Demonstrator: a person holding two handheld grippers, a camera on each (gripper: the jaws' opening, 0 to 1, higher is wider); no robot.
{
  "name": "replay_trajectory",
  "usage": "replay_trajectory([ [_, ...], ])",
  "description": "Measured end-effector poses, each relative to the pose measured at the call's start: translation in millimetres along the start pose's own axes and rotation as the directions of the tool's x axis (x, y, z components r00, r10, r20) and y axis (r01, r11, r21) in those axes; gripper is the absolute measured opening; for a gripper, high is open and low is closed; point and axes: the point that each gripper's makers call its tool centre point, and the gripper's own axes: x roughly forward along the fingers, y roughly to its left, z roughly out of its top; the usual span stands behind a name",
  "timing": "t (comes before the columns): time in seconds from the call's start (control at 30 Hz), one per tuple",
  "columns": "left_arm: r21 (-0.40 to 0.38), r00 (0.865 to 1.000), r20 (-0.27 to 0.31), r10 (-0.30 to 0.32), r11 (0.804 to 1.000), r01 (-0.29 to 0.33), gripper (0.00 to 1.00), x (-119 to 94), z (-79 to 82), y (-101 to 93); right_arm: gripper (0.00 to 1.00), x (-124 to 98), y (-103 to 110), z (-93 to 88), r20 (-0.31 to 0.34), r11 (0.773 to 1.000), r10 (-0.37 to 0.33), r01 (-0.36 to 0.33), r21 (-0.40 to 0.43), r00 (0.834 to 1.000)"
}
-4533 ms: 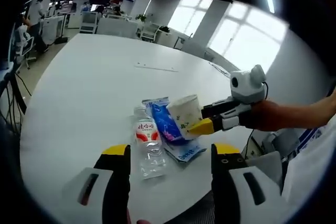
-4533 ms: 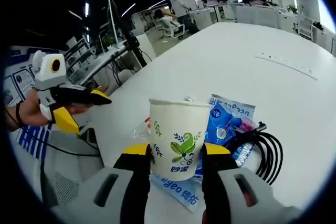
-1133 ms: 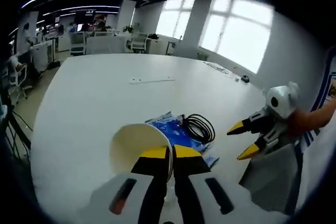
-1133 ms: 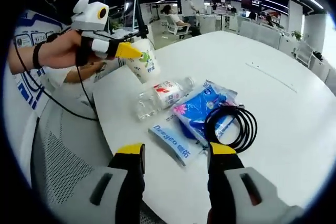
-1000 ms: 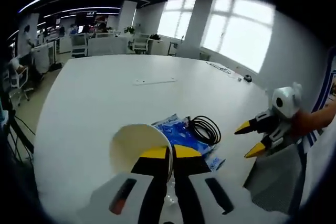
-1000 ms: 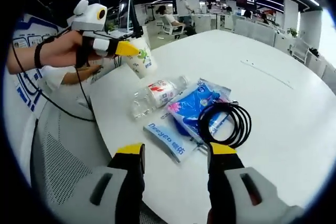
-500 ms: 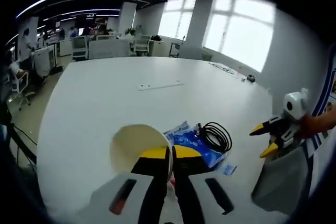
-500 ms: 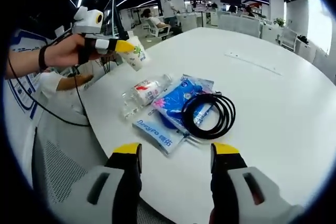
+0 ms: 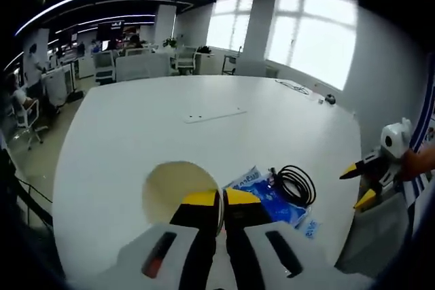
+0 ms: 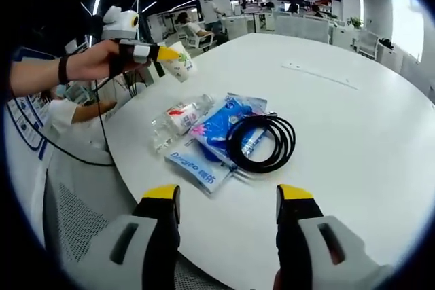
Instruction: Arrange the tabletop items into an orderly group along one side of the table until the central work area is clear of visible clutter.
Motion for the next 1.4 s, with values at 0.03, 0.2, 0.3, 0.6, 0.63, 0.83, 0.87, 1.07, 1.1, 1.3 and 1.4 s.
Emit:
replay_trajectory([
  [0.03,0.003,1.0,-0.005,0.002,1.0,-0.002,0.0,2,-0.4,1.4,0.56,0,-1,-0.8,0.0,1.0,-0.002,0.002,0.003,1.0],
  [0.2,0.029,0.999,-0.034,0.021,0.999,-0.02,0.0,12,-3.8,7.7,0.57,-1,-5,-4.9,-0.004,1.0,-0.008,0.008,0.018,1.0],
  [0.3,0.048,0.998,-0.056,0.039,0.998,-0.037,0.0,18,-8.3,11.4,0.57,-2,-7,-7.8,-0.008,1.0,-0.012,0.012,0.026,1.0],
  [0.6,0.169,0.985,-0.132,0.115,0.981,-0.092,0.0,34,-20.8,22.1,0.56,-4,-14,-18.7,-0.019,0.998,-0.023,0.024,0.058,1.0],
  [0.63,0.181,0.983,-0.138,0.119,0.979,-0.093,0.0,36,-22.3,22.3,0.56,-4,-15,-19.2,-0.019,0.998,-0.024,0.025,0.059,1.0],
  [0.83,0.234,0.972,-0.182,0.147,0.967,-0.103,0.0,43,-31.8,24.5,0.57,-3,-19,-21.3,-0.019,0.997,-0.026,0.028,0.07,0.999],
  [0.87,0.247,0.971,-0.186,0.153,0.963,-0.104,0.0,44,-32.1,24.8,0.57,-3,-21,-20.3,-0.016,0.997,-0.027,0.029,0.074,1.0],
  [1.07,0.265,0.965,-0.21,0.157,0.959,-0.098,0.0,50,-36.8,26.5,0.59,1,-22,-13.0,-0.004,0.997,-0.014,0.014,0.073,1.0],
  [1.1,0.267,0.965,-0.212,0.157,0.959,-0.097,0.0,51,-37.1,25.8,0.59,2,-22,-12.2,-0.006,0.998,-0.011,0.011,0.067,1.0],
  [1.3,0.264,0.963,-0.226,0.148,0.961,-0.085,0.0,54,-39.9,23.8,0.59,4,-24,-9.1,-0.007,0.998,-0.004,0.005,0.064,1.0],
  [1.4,0.278,0.96,-0.239,0.147,0.957,-0.077,0.0,56,-42.9,23.3,0.59,5,-25,-7.4,-0.006,0.998,-0.002,0.003,0.058,1.0],
])
